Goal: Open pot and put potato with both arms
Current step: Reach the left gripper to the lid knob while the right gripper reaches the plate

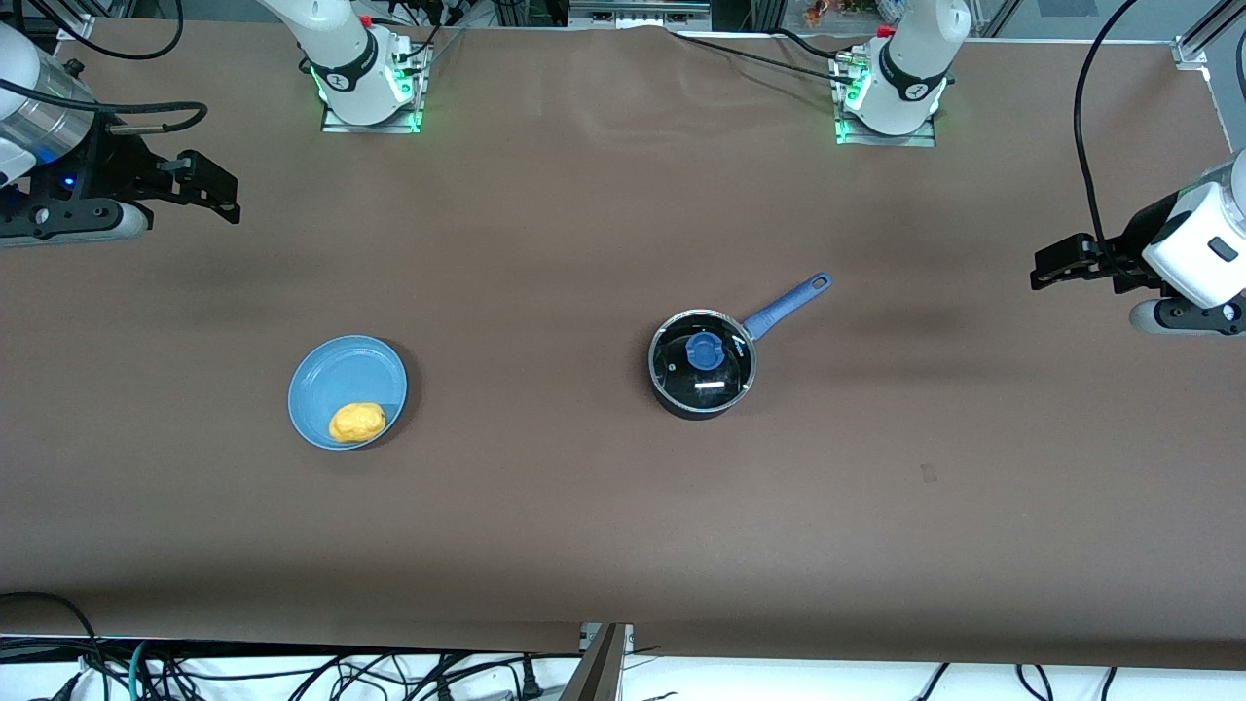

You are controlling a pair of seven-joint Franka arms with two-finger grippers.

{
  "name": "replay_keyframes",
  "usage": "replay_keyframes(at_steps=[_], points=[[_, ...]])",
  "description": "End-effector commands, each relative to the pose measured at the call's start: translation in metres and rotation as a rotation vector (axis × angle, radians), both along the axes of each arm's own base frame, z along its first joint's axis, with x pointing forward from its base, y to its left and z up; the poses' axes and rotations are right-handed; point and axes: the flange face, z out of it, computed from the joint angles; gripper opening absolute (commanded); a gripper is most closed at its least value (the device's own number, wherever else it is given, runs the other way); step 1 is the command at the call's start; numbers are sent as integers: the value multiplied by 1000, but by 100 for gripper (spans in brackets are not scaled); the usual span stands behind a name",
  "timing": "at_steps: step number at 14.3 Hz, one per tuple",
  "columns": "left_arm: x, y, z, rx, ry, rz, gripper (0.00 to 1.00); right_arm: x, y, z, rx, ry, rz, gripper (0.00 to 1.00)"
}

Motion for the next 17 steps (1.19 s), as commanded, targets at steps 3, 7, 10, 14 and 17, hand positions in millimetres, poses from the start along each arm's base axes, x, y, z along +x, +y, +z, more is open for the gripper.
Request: replay_keyframes(at_steps=[3,7,10,14,17], points=[[3,-1,6,-2,-3,1,100,-5,-2,2,-1,-16,8,100],[2,-2,5,-3,-2,1,100,-6,-1,3,-1,-17,9,100],[2,-19,5,-4,-1,-1,100,-6,-2,2,-2,-6,8,100],[13,-67,-30,-68,63,67,100,-2,-11,1,-1,-17,-9,100],[25,-118,-56,-65,36,89,100,4,-19,-6,-1,-14,-17,100]])
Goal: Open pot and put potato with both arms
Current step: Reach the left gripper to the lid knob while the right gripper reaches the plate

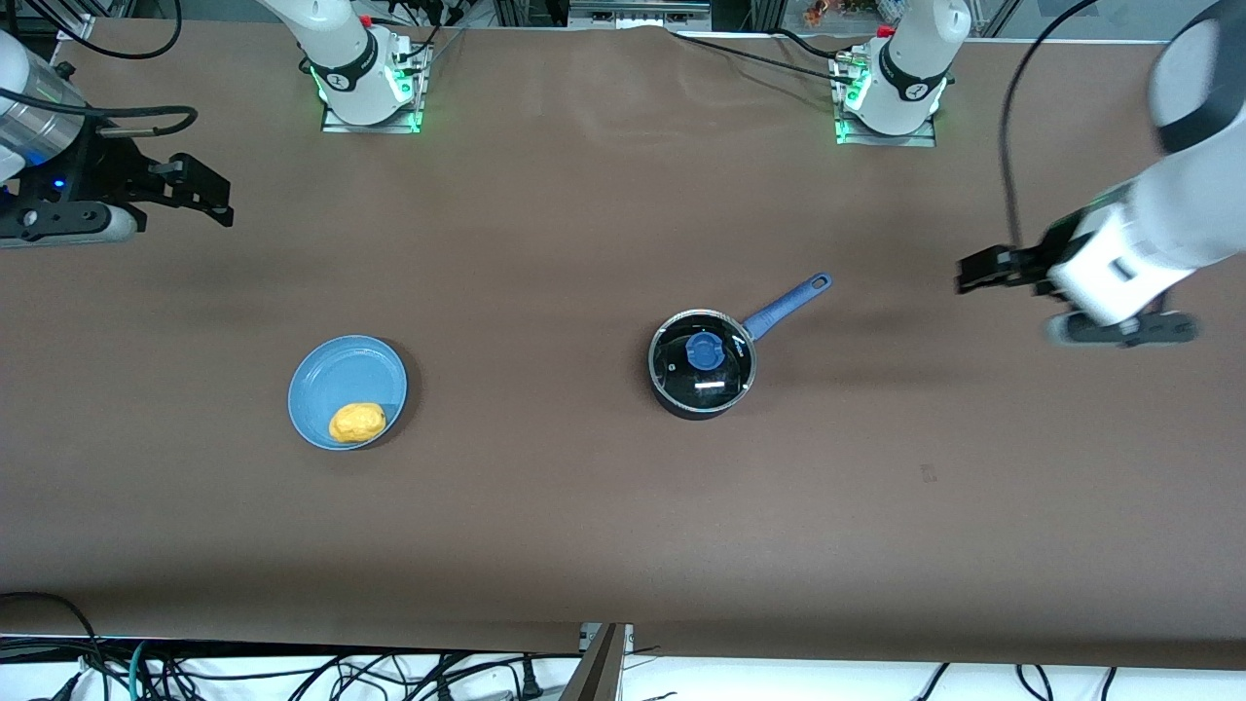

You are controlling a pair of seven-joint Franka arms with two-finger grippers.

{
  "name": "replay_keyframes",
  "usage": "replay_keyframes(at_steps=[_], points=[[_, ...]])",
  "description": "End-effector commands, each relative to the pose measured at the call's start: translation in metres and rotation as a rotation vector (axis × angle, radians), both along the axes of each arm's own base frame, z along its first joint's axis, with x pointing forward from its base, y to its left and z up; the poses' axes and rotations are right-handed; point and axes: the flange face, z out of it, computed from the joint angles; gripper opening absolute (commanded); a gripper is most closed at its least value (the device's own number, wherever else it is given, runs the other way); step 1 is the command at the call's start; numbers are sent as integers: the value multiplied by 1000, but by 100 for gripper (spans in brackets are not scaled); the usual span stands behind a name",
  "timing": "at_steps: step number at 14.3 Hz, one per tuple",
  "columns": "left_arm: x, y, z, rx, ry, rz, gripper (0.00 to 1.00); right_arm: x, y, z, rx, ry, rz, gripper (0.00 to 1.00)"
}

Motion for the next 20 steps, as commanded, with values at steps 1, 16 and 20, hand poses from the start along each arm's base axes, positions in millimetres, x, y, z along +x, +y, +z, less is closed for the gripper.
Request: replay_keyframes(at_steps=[1,16,20], points=[[18,-44,-27,-10,-31,43,100,2,-6,-6,-1,-7,12,100],[-27,-248,-188,-23,-230,101,100,31,-8,-4,6,-88,63,100],[-40,-272,-208,-26,-213,79,100,30,-7,-5,7,-74,65,100]])
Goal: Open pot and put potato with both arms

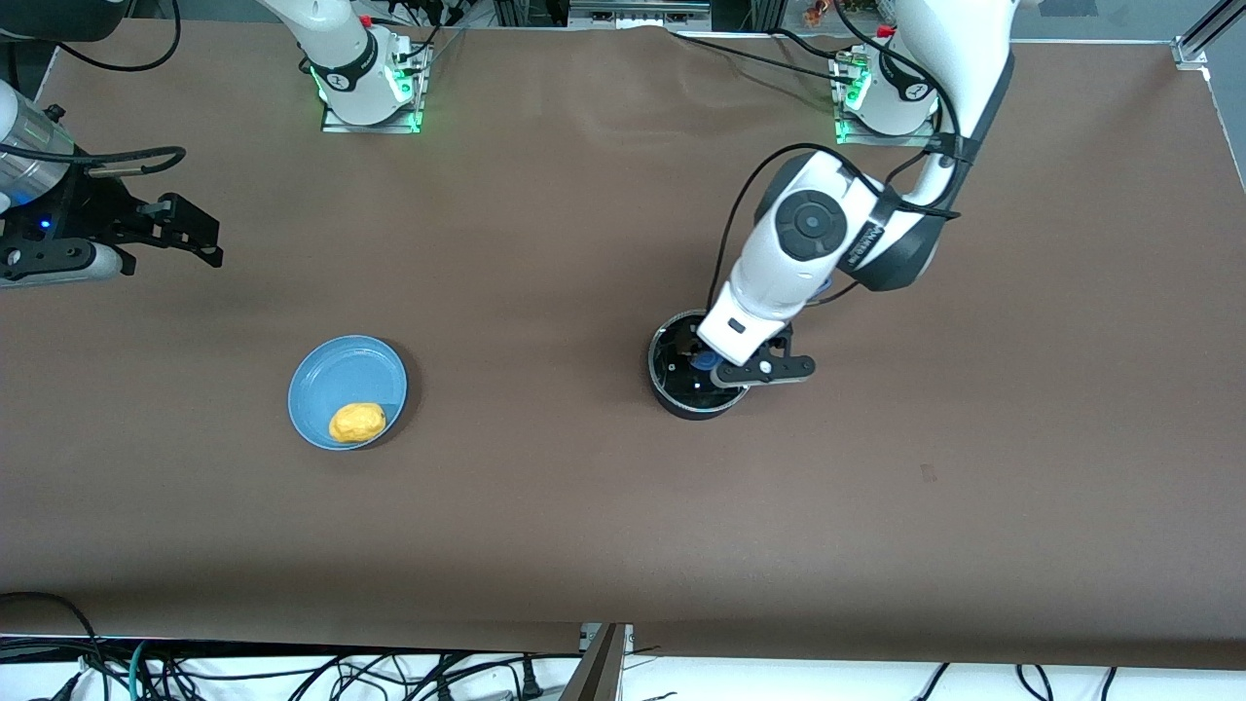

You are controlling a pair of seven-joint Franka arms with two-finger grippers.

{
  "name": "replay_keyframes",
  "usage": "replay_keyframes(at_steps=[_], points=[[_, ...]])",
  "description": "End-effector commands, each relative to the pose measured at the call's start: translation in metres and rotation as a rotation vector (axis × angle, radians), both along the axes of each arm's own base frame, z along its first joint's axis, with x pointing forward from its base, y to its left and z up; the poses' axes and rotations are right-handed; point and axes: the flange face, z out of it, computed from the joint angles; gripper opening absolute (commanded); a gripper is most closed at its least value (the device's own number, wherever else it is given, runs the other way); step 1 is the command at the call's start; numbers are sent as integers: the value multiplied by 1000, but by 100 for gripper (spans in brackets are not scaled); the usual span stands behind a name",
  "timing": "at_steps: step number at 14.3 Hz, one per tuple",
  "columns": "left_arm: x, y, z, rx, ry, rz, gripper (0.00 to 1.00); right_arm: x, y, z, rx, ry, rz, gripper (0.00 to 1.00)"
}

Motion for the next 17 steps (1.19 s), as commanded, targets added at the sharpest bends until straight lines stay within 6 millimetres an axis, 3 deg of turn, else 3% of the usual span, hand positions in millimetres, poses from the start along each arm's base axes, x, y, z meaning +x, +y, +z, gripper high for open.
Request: replay_keyframes(at_steps=[1,4,7,8,9,12,13,14,15,16,17], points=[[-9,-15,-13,8,-3,-16,100,0,-2,6,-2,4,18,100],[-18,-16,-28,69,-14,-74,100,3,-4,-3,-5,27,6,100],[-30,-29,-38,74,1,-100,100,15,4,-32,-10,74,21,100],[-29,-30,-40,67,-5,-91,100,22,14,-55,-26,117,45,100],[-29,-31,-42,60,-11,-82,100,29,26,-93,-55,196,64,100],[-32,-32,-49,94,-27,-118,100,39,24,-113,-53,213,166,100],[-34,-32,-51,100,-25,-122,100,46,31,-131,-56,216,205,100],[-34,-31,-53,101,-23,-122,94,54,34,-147,-53,212,214,100],[-35,-31,-54,103,-22,-123,81,62,40,-168,-46,212,268,100],[-34,-32,-52,101,-24,-122,73,72,49,-189,-41,190,379,100],[-34,-31,-51,101,-24,-122,71,83,60,-222,-40,168,464,100]])
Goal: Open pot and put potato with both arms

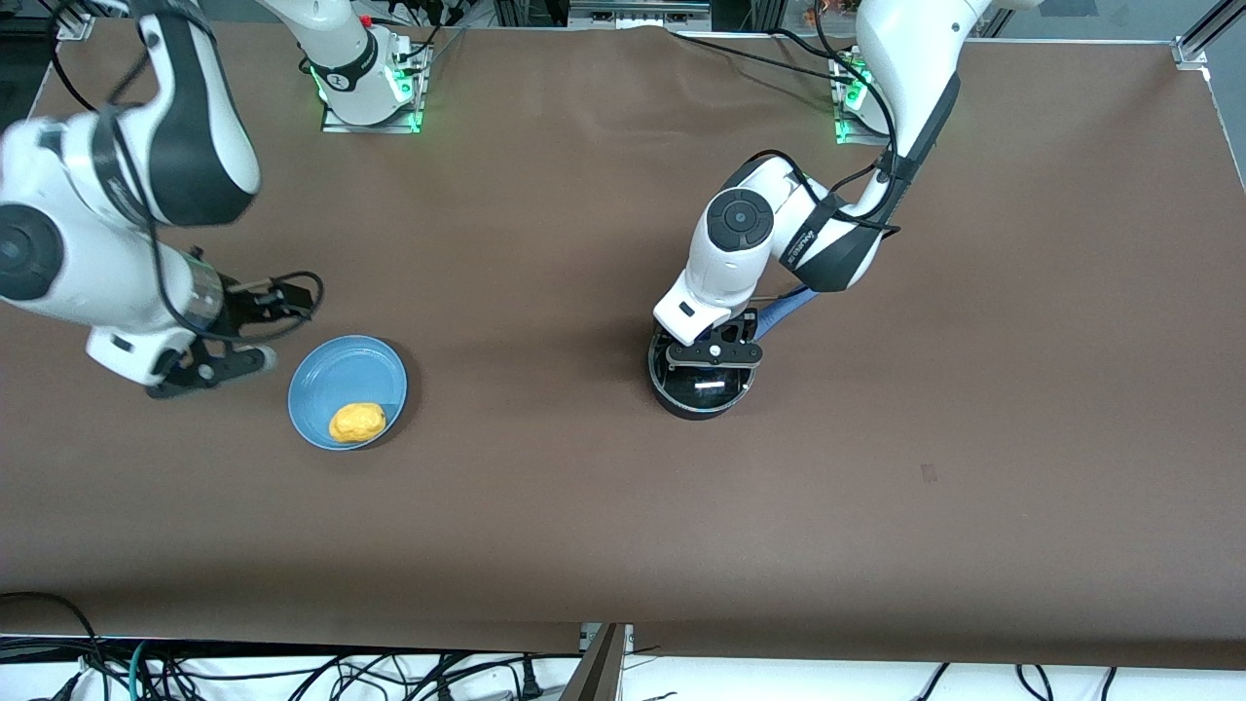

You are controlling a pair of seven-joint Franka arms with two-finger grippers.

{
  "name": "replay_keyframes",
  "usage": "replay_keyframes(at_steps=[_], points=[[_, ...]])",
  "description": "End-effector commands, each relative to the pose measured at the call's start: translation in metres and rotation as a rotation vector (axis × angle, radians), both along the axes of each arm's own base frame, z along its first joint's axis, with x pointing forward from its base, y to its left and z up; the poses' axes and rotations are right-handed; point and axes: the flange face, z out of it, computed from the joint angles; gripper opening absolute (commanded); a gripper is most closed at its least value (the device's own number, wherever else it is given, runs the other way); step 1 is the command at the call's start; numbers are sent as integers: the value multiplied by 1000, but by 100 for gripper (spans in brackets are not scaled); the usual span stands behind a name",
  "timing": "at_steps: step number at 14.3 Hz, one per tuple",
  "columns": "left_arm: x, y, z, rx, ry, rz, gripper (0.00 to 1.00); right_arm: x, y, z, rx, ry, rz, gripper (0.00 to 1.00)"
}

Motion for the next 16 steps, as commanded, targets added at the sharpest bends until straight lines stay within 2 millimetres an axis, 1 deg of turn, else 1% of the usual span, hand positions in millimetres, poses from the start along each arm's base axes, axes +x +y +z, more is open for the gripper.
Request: replay_keyframes(at_steps=[1,2,4,6,7,9,12,13,15,16], points=[[-2,-1,5,11,-27,-1,68,32,21,-79,12,-33,198,100],[-1,0,5,10,-26,1,67,40,19,-110,6,-43,260,100],[1,3,8,12,-27,0,67,47,25,-151,6,-70,327,100],[3,5,10,11,-29,0,67,41,29,-193,13,-16,400,100],[4,5,12,10,-32,1,67,38,27,-204,19,-9,435,100],[4,5,15,8,-36,2,67,41,25,-211,33,-30,529,100],[5,7,23,9,-42,6,67,46,10,-227,47,-55,600,100],[6,7,24,10,-41,6,68,46,6,-232,50,-58,602,100],[7,9,23,9,-40,7,79,47,5,-233,50,-67,603,100],[11,12,21,7,-42,13,80,46,4,-236,52,-63,599,100]])
